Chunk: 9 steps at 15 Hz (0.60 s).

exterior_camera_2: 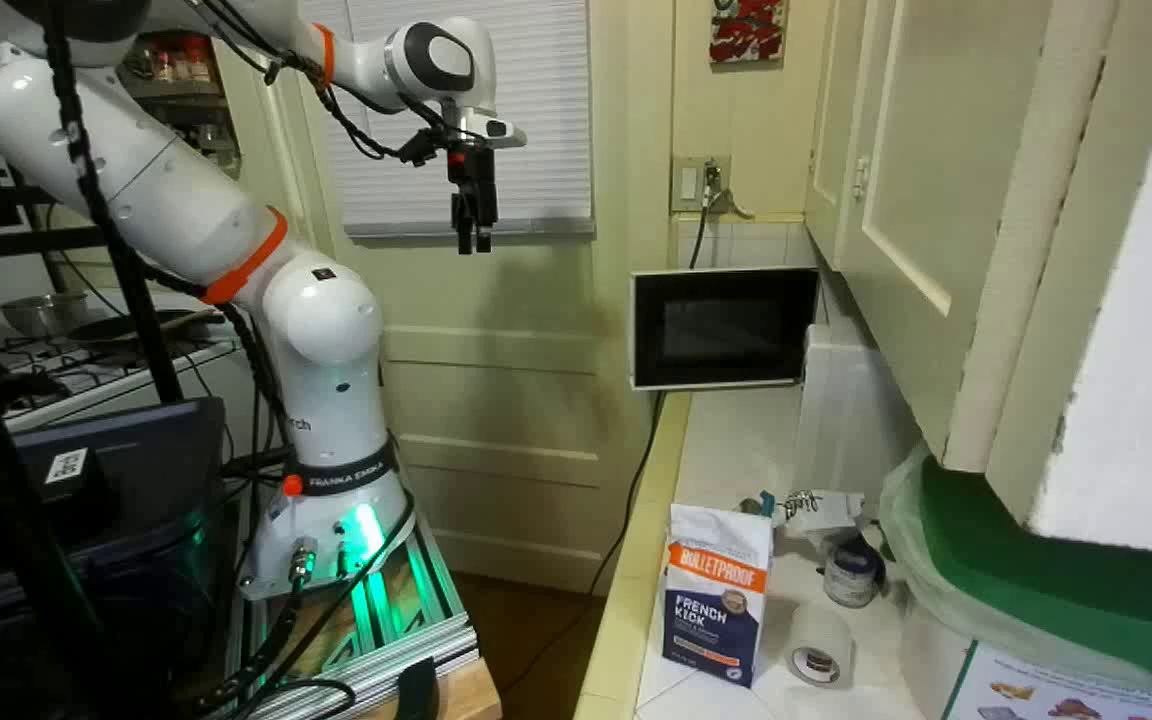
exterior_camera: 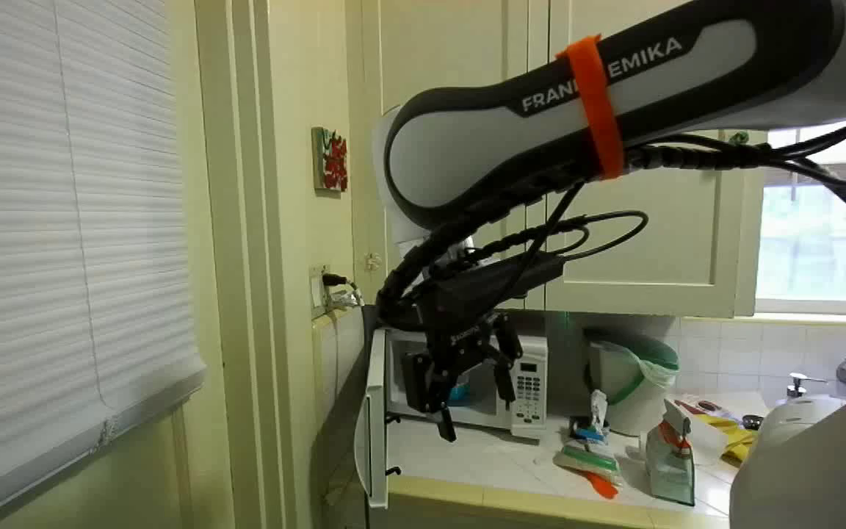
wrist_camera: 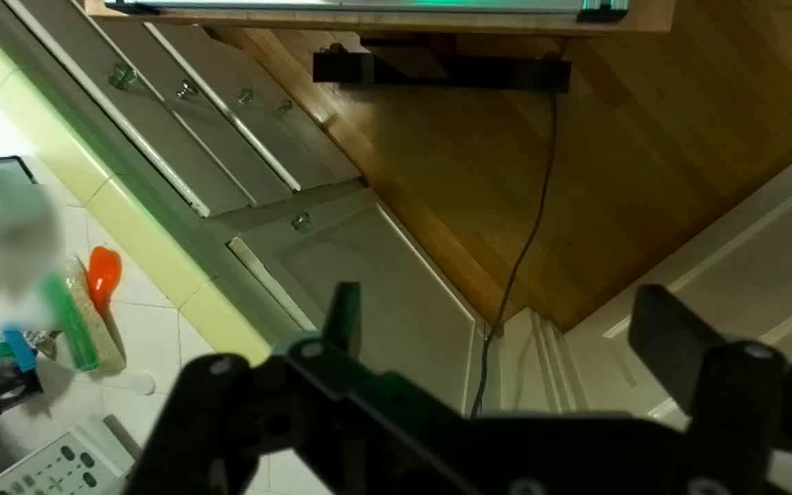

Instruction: Turn off the light switch.

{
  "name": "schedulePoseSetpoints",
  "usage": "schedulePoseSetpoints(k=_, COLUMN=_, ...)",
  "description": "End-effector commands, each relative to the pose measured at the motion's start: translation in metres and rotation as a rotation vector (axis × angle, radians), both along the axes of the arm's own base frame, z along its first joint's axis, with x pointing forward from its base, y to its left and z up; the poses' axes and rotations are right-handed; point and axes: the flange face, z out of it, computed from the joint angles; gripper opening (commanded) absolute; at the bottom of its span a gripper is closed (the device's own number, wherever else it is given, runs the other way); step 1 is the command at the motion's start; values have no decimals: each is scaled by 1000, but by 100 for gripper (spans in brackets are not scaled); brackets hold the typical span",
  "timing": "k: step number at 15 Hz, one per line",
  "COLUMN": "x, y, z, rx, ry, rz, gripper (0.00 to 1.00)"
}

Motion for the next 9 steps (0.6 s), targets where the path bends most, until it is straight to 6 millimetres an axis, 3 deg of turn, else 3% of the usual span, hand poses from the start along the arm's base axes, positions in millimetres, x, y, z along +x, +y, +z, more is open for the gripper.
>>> schedulePoseSetpoints(k=1, x=0, y=0, z=0, rx=0, ry=0, rz=0, gripper=100)
schedulePoseSetpoints(k=3, x=5, y=-5, z=3, rx=4, ry=-4, rz=-29, gripper=100)
schedulePoseSetpoints(k=6, x=40, y=-47, z=28, rx=45, ry=-95, rz=-207, gripper=100)
schedulePoseSetpoints(k=9, x=84, y=-84, z=59, rx=92, ry=-212, rz=-257, gripper=100)
